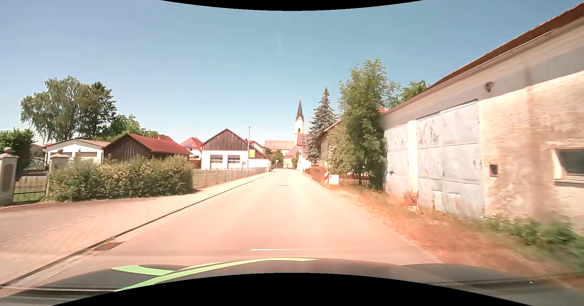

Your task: Follow the waypoints while adhering to traffic rules and regulations

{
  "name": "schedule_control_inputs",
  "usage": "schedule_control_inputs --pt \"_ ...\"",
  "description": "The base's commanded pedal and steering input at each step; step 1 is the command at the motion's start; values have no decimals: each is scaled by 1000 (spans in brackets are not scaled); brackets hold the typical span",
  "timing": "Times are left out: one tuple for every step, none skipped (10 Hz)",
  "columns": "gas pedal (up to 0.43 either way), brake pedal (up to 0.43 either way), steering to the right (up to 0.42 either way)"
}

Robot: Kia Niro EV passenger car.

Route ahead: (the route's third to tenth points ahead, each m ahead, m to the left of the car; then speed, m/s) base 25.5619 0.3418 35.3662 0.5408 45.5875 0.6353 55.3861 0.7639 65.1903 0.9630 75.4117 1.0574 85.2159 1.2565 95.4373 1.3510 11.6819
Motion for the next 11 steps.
schedule_control_inputs --pt "150 0 5" --pt "150 0 4" --pt "150 0 5" --pt "150 0 5" --pt "150 0 4" --pt "150 0 4" --pt "150 0 4" --pt "150 0 4" --pt "150 0 3" --pt "150 0 3" --pt "150 0 3"
